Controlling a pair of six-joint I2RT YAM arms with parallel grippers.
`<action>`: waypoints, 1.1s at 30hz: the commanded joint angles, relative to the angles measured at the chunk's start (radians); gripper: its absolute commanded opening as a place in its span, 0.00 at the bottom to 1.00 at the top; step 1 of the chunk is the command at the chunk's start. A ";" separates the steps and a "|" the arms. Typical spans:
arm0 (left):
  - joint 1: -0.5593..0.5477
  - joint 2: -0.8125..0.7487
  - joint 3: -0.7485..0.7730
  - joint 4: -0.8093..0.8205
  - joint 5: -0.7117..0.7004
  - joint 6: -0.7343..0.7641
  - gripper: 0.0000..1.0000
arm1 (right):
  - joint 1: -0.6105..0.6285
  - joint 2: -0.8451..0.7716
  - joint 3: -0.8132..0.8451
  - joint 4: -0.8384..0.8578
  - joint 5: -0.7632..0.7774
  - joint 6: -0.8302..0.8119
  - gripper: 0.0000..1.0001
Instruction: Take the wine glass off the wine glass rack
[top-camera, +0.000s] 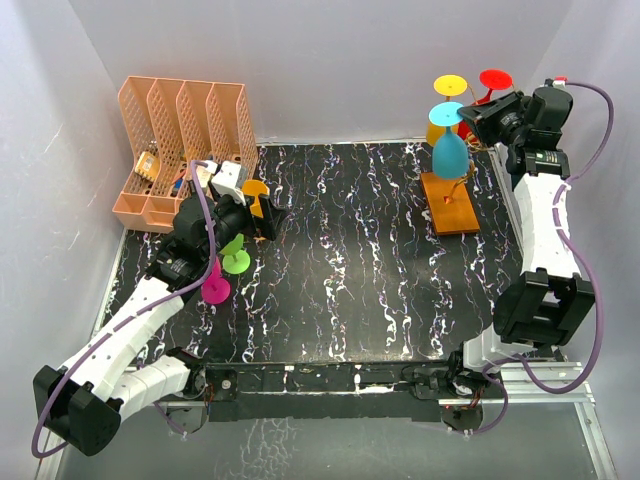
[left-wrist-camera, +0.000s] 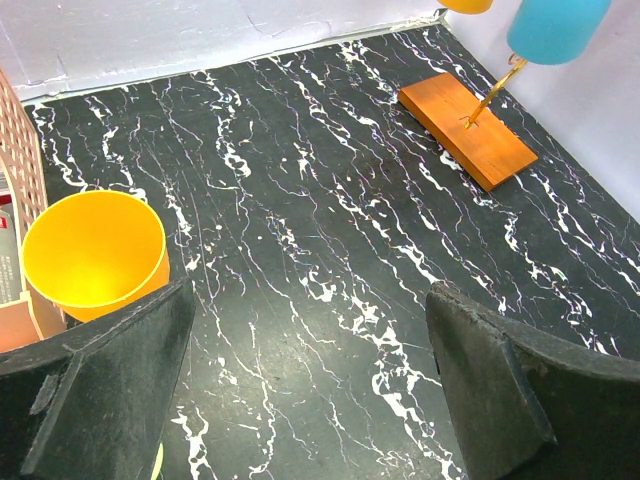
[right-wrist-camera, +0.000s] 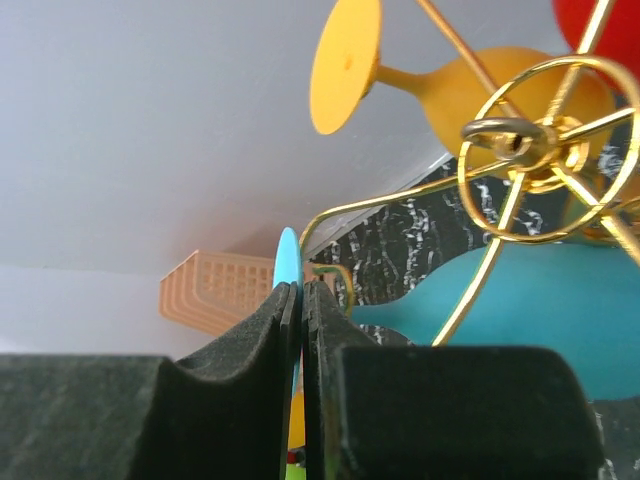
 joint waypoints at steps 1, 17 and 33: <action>-0.004 -0.016 0.005 0.018 0.010 0.001 0.97 | -0.002 -0.051 0.007 0.130 -0.077 0.063 0.08; -0.004 -0.014 0.009 0.016 0.010 0.001 0.97 | -0.002 0.001 -0.002 0.240 -0.156 0.219 0.08; -0.004 -0.017 0.009 0.014 0.005 0.004 0.97 | 0.000 0.055 0.017 0.230 -0.097 0.293 0.08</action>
